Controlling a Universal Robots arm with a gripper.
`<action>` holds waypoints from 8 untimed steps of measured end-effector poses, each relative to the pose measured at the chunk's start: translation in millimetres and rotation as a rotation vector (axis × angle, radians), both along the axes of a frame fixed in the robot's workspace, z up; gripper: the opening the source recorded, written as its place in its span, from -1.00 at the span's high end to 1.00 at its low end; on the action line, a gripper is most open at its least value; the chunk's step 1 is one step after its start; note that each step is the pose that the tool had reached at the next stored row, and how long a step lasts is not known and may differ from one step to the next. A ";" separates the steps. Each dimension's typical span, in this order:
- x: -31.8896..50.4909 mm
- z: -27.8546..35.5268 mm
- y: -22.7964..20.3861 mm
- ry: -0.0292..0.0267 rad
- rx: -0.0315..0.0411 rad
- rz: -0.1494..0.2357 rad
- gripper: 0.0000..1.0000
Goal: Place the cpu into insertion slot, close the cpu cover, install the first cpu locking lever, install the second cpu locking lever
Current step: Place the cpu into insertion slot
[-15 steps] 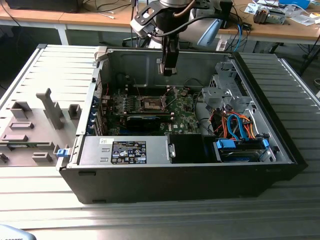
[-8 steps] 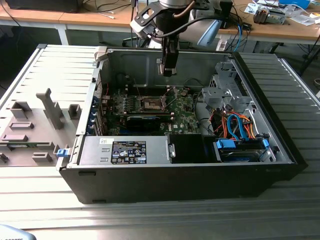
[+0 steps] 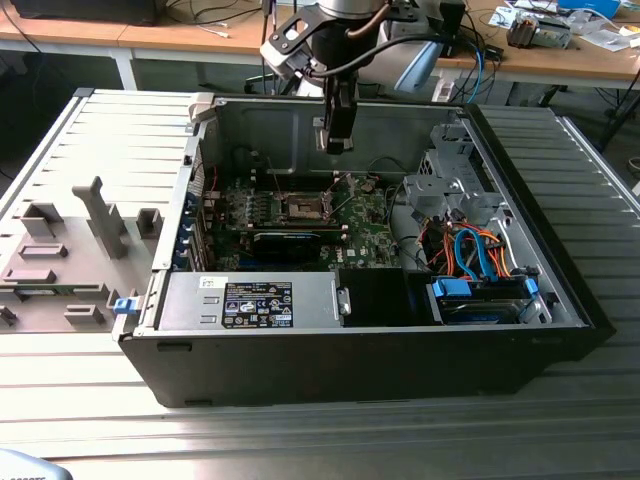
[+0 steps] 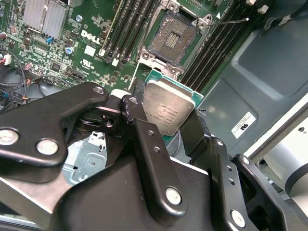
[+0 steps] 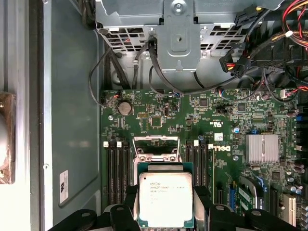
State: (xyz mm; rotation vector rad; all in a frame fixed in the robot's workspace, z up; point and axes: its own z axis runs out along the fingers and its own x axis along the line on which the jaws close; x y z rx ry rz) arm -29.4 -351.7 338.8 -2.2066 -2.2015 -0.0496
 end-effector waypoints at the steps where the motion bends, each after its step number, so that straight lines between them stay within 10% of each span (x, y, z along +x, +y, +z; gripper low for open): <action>1: 0.0 -0.4 -0.1 0.0000 0.0000 0.000 -0.09; 8: 0.0 -2.1 -0.5 0.0000 0.0001 0.000 -0.09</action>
